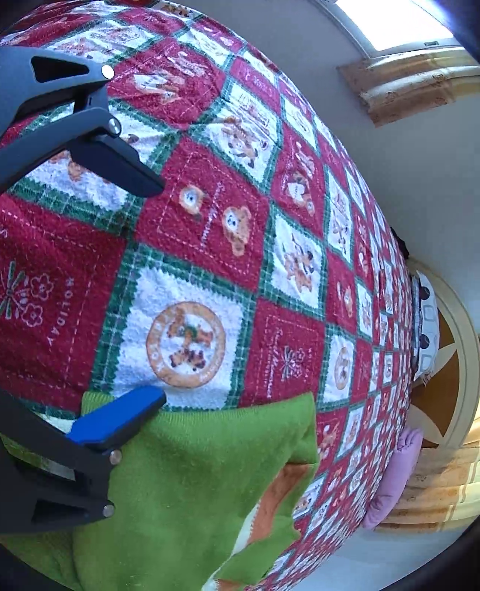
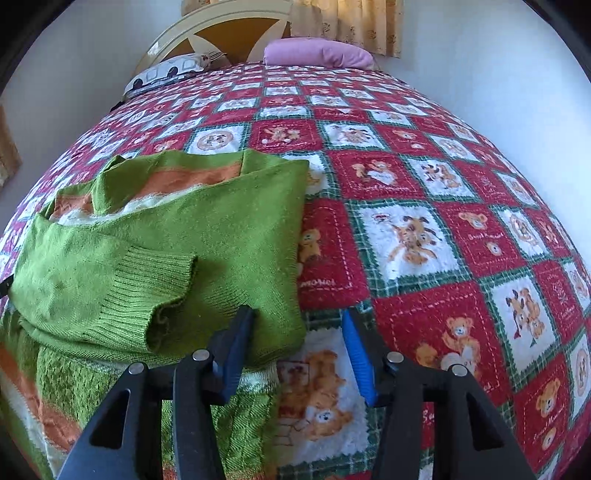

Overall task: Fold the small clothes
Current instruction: 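Release and withdraw both grippers from the folded sweater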

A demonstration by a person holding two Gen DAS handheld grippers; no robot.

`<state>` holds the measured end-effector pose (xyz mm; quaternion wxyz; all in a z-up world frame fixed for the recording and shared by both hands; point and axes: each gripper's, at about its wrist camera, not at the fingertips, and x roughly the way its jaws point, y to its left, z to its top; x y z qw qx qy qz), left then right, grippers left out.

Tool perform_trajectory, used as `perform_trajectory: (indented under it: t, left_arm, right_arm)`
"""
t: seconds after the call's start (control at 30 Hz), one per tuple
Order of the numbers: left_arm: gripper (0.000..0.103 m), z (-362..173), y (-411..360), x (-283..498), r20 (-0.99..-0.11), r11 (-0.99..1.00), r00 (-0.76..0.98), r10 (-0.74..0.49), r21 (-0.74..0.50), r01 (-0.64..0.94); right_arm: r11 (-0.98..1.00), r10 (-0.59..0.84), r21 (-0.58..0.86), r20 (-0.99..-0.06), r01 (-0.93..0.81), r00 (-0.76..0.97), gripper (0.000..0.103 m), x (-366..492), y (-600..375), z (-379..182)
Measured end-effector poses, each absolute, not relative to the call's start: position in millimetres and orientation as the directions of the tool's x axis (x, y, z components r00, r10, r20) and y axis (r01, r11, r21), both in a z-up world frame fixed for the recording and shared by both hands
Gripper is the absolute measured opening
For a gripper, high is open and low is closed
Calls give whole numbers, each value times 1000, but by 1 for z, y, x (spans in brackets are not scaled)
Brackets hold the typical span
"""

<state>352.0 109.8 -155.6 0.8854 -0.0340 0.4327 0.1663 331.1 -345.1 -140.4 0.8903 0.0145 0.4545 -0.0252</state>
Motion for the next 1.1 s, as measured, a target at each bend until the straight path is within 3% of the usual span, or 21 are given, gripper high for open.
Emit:
perform_trajectory:
  t: [0.27, 0.47, 1.1]
  left_arm:
    - [103, -151, 115, 337, -767, 943, 588, 255, 64, -326]
    - [103, -148, 113, 335, -765, 942, 586, 267, 80, -325]
    - [103, -89, 67, 247, -640, 984, 747, 177, 95, -151]
  right_arm:
    - [996, -12, 44, -803, 80, 596, 50, 328, -349, -140]
    - [996, -23, 31, -810, 81, 587, 58, 335, -352, -143]
    - [998, 58, 63, -759, -16, 648, 60, 269, -333, -98]
